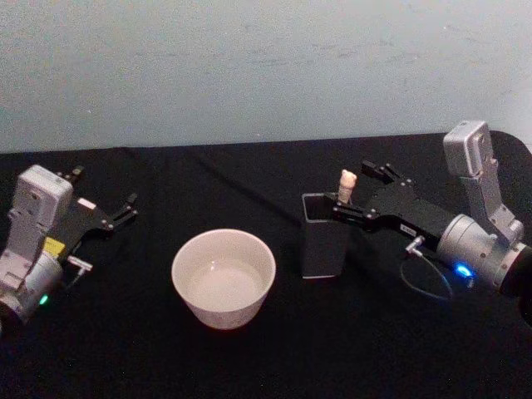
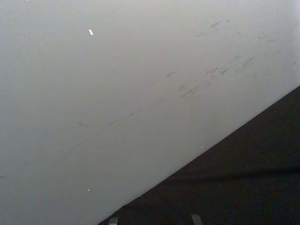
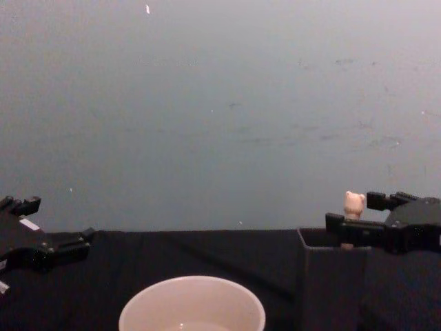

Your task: Pick up the stirring spoon with one hand, stir inside the cup, then place it back in its original position.

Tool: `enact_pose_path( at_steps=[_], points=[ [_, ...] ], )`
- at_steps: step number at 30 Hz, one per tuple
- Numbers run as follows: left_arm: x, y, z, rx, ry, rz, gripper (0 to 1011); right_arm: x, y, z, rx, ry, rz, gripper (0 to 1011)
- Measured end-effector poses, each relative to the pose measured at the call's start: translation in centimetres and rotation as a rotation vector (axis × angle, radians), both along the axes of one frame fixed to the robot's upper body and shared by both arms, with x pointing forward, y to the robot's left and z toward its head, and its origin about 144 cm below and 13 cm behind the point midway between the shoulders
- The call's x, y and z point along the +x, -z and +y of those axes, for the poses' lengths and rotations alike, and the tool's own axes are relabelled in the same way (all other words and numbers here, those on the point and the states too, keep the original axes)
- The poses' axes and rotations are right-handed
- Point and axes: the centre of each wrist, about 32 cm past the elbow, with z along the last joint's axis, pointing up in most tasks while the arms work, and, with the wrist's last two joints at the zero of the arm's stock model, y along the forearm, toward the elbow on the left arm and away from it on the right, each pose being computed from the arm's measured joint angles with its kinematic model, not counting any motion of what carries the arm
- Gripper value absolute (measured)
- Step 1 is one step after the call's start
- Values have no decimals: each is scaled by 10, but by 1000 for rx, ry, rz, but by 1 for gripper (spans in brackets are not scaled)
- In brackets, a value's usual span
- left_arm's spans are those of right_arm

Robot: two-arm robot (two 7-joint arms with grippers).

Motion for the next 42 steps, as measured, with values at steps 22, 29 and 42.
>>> enact_pose_path(
  at_steps=[22, 29, 42],
  points=[
    [0, 0, 0, 0, 0, 0, 1001, 8, -1, 0, 17, -6, 25, 1000],
    [0, 0, 0, 0, 0, 0, 1001, 8, -1, 0, 17, -5, 24, 1000],
    [0, 0, 0, 0, 0, 0, 1001, 7, 0, 1, 16, -5, 23, 1000]
  ],
)
